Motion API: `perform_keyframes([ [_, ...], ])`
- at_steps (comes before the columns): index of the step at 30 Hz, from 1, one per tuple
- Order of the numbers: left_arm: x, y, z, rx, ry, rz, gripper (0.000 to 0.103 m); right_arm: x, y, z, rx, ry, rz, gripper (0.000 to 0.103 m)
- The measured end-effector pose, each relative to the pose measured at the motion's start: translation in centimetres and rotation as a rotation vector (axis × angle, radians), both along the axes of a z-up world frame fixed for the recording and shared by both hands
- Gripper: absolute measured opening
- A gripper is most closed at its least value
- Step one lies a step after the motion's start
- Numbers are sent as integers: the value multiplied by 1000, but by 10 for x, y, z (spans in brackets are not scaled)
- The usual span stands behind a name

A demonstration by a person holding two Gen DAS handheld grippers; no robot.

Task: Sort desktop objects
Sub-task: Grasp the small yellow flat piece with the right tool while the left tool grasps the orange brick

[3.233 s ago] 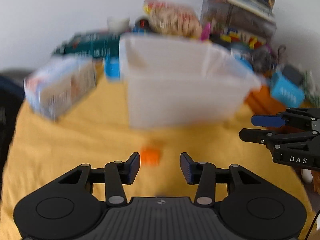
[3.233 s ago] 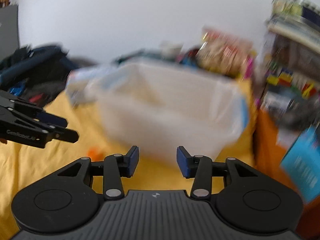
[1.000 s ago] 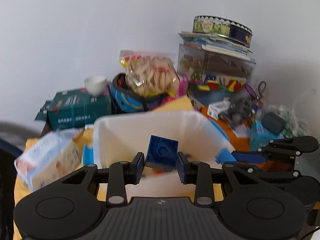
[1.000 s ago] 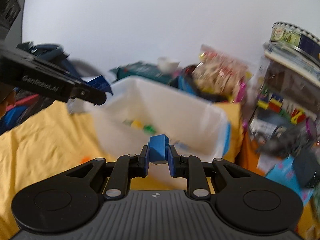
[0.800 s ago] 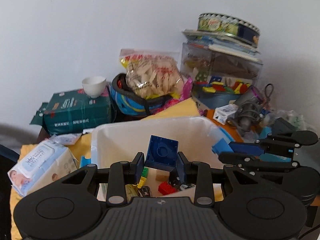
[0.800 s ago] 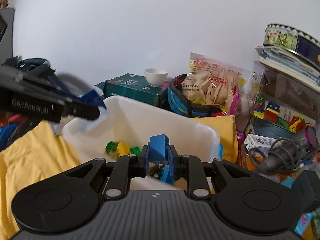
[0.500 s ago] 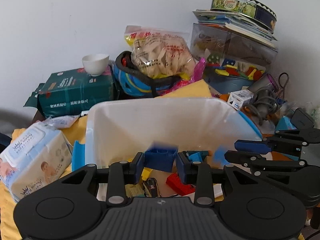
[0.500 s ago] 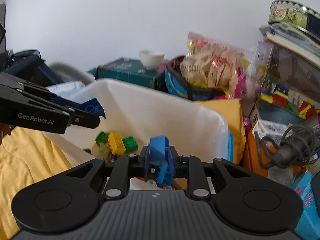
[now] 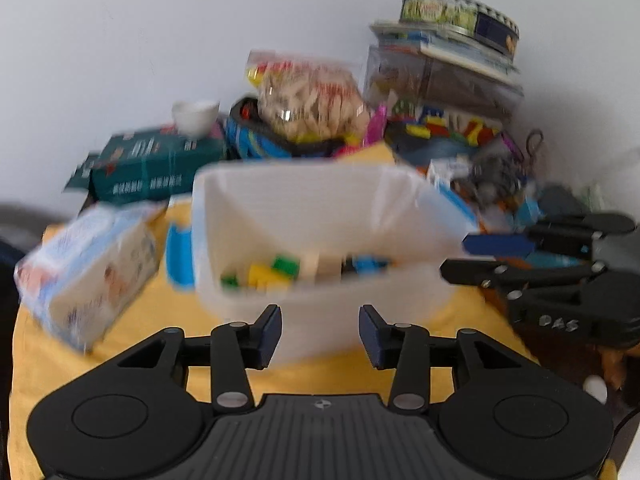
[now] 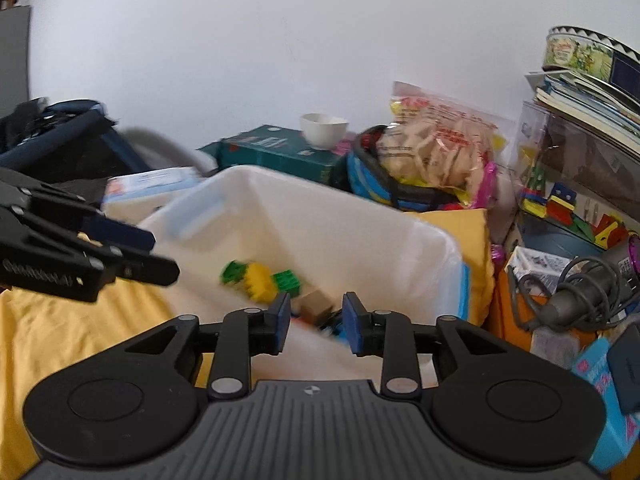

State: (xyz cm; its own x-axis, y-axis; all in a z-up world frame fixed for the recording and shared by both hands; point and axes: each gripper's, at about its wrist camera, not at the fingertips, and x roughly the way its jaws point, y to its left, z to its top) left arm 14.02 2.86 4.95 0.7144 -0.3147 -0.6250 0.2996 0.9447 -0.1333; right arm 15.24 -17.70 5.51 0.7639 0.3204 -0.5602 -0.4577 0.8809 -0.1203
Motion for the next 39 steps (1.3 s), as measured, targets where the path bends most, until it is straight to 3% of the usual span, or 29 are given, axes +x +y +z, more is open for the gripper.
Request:
perform_keyframes([
  [4, -28, 2, -29, 7, 98, -2, 49, -32, 3, -13, -20, 72, 100, 53],
  [7, -38, -2, -50, 58, 159, 0, 50, -61, 10, -36, -76, 192, 277, 54],
  [9, -40, -2, -57, 88, 171, 12, 50, -80, 14, -53, -88, 320, 391, 54],
  [13, -38, -2, -62, 83, 183, 25, 50, -110, 29, -81, -107, 490, 546, 50],
  [20, -43, -4, -68, 89, 199, 12, 50, -118, 53, -109, -98, 628, 544, 50],
  [22, -43, -2, -71, 81, 212, 20, 50, -122, 56, -111, -93, 604, 530, 41],
  [24, -43, -1, -73, 70, 217, 22, 50, -123, 59, -110, -103, 585, 520, 21],
  [28, -39, -2, -72, 71, 207, 18, 50, -126, 47, -109, -87, 546, 473, 19],
  [34, -20, -3, -69, 69, 170, 32, 50, -122, 33, -91, -107, 413, 371, 17],
  [39, 12, -6, -80, 91, 177, 81, 51, -105, 25, -90, -100, 384, 274, 17],
])
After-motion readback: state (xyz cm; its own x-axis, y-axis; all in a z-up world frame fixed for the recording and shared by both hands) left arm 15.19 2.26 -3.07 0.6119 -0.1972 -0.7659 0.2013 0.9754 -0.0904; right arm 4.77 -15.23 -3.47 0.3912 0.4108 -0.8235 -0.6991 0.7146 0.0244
